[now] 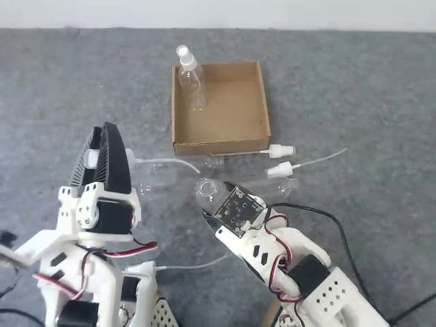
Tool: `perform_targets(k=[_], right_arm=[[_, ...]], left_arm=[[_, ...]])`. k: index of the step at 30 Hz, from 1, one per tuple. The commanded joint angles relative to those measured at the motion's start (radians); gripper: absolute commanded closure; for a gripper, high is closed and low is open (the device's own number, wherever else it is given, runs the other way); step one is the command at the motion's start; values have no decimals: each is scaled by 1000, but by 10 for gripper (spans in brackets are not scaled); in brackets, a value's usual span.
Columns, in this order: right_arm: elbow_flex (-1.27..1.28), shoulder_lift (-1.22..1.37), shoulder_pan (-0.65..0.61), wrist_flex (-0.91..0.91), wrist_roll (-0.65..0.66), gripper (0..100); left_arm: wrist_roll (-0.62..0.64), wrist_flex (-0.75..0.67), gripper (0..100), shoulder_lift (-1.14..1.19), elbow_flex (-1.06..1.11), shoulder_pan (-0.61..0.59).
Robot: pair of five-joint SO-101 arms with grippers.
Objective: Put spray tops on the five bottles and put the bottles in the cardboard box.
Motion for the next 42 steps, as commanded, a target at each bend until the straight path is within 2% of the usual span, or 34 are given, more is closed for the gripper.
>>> perform_targets(k=[1, 19, 26, 42], right_arm=[[-17, -27, -5, -25, 12, 991], [-15, -27, -5, -27, 9, 991], [-14, -27, -5, -22, 8, 991], [17, -27, -5, -25, 9, 991]], left_arm=[[8, 5, 990, -18, -13, 11], [6, 69, 989, -18, -12, 15], [-51, 68, 989, -20, -35, 118], [-66, 117, 989, -20, -122, 94]])
